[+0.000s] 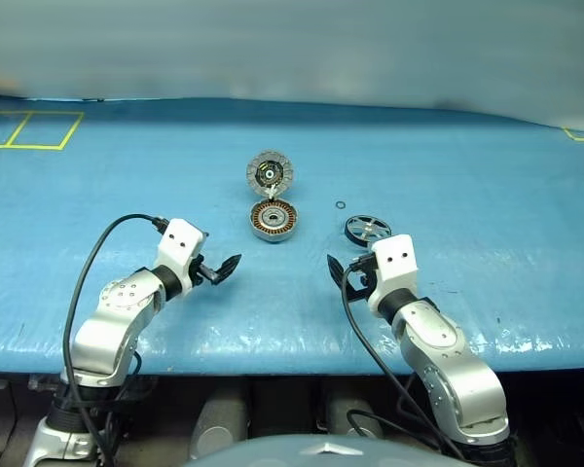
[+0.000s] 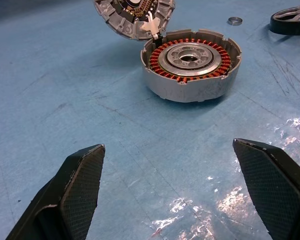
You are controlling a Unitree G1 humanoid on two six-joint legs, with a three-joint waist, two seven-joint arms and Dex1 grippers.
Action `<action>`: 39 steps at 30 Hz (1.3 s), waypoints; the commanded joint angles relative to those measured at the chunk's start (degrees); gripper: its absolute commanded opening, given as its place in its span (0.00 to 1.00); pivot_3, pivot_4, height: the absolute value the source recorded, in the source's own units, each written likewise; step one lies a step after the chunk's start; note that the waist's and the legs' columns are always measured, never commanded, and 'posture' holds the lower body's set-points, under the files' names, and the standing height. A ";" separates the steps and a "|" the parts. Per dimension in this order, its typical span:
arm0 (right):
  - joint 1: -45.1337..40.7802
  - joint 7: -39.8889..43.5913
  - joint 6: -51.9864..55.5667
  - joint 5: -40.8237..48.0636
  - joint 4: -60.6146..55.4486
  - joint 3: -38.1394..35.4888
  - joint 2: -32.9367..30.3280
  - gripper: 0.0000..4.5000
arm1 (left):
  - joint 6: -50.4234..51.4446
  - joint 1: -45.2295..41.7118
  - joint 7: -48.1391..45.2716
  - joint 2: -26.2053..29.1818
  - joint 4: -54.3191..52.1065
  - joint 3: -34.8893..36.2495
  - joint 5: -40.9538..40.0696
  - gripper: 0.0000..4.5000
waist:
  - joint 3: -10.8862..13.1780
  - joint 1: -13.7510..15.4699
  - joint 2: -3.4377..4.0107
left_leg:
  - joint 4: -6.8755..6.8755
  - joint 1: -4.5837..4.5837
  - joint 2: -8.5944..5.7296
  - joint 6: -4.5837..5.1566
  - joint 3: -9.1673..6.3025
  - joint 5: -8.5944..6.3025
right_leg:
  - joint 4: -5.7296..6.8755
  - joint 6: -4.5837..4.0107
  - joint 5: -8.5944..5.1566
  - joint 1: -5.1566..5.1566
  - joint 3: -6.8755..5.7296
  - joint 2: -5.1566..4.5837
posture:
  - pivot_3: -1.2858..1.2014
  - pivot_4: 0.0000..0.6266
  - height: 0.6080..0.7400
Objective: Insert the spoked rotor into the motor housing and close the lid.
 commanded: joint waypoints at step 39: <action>-17.50 14.81 6.00 -0.99 4.28 7.67 -15.40 1.00 | -4.79 0.81 0.91 -4.25 -0.25 4.18 -3.24 0.99 | 0.00 -0.28 -0.06 | 0.26 0.02 0.08 0.07 0.17 0.04 | 0.03 -0.01 0.25 0.00 0.18 0.09 | 0.52 0.24 1.00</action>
